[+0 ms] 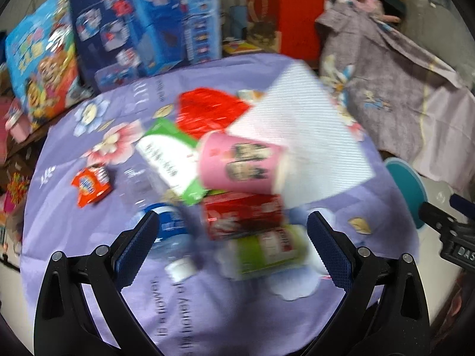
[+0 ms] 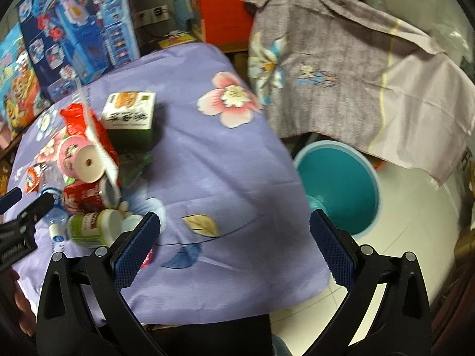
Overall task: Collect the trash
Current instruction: 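Grasp the clear water bottle with left tool while right tool grasps pink cup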
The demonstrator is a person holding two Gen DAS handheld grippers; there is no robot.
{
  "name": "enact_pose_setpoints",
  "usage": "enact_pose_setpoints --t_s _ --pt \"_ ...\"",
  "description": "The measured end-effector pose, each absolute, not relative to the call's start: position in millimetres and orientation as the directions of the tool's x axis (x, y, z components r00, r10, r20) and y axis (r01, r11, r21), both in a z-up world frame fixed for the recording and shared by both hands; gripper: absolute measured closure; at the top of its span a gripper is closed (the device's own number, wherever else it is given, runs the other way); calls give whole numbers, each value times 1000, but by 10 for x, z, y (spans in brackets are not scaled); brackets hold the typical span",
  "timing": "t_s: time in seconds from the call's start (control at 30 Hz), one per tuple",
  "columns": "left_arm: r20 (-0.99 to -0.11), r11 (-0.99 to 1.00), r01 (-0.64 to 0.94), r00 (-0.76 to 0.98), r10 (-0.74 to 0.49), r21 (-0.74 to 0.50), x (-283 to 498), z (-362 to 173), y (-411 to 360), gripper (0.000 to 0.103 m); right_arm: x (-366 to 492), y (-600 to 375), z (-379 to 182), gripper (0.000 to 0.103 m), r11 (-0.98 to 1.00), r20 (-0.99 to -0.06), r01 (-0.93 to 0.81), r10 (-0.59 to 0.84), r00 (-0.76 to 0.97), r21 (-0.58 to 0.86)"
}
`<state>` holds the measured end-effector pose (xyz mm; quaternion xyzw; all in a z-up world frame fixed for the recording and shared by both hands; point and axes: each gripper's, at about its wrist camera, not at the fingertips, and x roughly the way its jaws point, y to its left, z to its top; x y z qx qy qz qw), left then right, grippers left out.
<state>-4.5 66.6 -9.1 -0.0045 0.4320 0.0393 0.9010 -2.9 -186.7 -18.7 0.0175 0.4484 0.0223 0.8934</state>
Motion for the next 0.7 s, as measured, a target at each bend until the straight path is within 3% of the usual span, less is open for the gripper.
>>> enact_pose_setpoints --t_s 0.23,0.4,0.7 --pt "-818 973 -232 556 144 13 46 -297 1394 4 54 -1471 -248 6 989 -808 -136 120 577 49" --pt "-859 957 -289 494 133 -19 250 -556 1709 4 78 -1253 -346 6 980 -818 -194 148 556 46" --pt "-891 957 -286 445 87 -50 406 -862 1813 4 61 -1047 -335 6 971 -834 -237 153 530 28"
